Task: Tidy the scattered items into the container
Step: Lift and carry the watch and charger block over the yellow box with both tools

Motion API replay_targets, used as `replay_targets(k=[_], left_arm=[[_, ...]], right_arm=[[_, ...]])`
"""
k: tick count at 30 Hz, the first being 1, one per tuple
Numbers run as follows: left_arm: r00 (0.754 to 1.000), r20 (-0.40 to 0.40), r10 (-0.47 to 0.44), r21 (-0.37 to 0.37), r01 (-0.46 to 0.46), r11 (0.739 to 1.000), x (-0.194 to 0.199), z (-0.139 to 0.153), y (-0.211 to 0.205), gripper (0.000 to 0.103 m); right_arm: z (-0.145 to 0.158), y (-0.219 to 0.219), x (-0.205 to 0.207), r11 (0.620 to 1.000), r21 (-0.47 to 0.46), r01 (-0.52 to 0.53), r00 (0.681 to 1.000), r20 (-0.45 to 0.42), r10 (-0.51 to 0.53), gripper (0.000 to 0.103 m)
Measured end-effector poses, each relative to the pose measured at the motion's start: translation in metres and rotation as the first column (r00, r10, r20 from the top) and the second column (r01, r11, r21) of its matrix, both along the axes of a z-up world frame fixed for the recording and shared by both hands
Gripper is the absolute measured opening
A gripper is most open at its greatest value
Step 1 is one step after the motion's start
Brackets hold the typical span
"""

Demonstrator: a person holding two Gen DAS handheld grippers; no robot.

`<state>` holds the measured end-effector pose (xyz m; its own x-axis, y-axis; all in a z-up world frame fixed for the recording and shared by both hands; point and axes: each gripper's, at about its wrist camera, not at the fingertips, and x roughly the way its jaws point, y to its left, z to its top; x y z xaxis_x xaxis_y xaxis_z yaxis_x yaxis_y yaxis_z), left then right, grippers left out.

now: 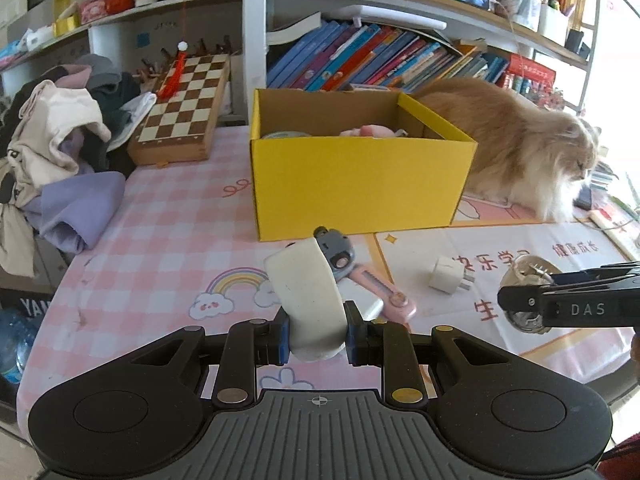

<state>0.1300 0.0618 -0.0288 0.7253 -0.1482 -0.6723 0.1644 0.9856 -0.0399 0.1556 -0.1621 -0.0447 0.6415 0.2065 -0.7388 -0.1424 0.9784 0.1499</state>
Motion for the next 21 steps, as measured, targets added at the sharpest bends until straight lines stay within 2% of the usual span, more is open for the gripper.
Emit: replay_targets(k=[10, 21], left_arm=[[0.999, 0.007, -0.051, 0.005, 0.051, 0.999, -0.009, 0.003, -0.007, 0.023], [0.996, 0.019, -0.091, -0.004, 0.091, 0.996, -0.02, 0.004, -0.013, 0.023]], right_arm=[[-0.002, -0.005, -0.01, 0.999, 0.028, 0.035, 0.999, -0.021, -0.034, 0.052], [0.001, -0.003, -0.021, 0.999, 0.027, 0.026, 1.0, -0.019, -0.025, 0.049]])
